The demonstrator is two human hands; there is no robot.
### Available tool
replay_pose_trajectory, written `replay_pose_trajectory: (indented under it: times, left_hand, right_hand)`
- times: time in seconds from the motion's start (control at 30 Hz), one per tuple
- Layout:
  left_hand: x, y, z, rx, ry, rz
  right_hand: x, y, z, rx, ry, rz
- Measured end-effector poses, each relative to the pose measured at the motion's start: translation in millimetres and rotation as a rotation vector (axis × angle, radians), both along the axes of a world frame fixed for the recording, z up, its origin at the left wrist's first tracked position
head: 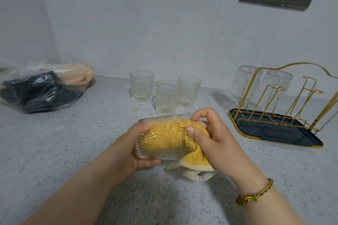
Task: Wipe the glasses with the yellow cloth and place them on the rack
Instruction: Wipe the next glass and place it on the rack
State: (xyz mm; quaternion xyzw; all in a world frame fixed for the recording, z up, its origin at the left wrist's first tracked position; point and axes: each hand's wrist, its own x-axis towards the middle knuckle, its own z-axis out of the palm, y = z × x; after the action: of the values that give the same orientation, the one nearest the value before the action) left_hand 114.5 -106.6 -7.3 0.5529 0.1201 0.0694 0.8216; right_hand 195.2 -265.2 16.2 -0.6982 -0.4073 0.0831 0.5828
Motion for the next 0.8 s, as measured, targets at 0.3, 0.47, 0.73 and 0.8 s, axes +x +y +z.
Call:
replay_pose_trajectory:
  times: [0.3, 0.47, 0.73, 0.8]
  left_hand:
    - [0.1, -0.9, 0.3, -0.022, 0.055, 0.054]
    - [-1.2, 6.0, 1.8, 0.26, -0.024, -0.008]
    - [-0.9, 7.3, -0.3, 0.339, -0.077, 0.052]
    - [2.0, 2.7, -1.7, 0.253, 0.069, 0.103]
  right_hand:
    - [-12.8, -0.1, 3.8, -0.282, -0.043, 0.097]
    - [-11.4, 3.9, 0.8, -0.133, 0.132, 0.026]
    - [-18.4, 10.2, -1.9, -0.032, 0.304, -0.065]
    - [-25.3, 15.5, -4.0, -0.175, 0.103, -0.034]
